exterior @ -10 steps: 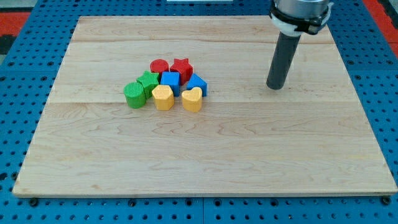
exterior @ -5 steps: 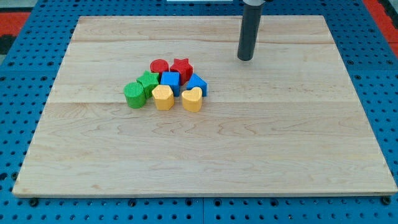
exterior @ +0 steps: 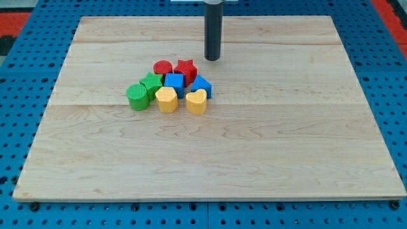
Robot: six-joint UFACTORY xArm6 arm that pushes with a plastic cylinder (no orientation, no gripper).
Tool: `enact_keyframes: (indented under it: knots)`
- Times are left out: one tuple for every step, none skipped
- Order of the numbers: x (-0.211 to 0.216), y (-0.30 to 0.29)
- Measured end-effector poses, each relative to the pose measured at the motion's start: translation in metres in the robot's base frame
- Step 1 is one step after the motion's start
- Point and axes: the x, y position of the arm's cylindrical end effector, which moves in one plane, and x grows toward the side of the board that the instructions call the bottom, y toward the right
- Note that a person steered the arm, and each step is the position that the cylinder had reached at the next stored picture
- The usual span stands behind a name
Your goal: Point your arm at the red circle
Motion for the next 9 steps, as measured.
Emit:
enact_keyframes:
  knots:
    - [0.000, -0.018]
    - [0.000, -0.034]
    - [0.000, -0.044]
    - [0.000, -0.054]
    - [0.000, -0.066]
    - [0.000, -0.075]
    - [0.000, -0.082]
    - [-0.002, -0.088]
    - [-0.005, -0.093]
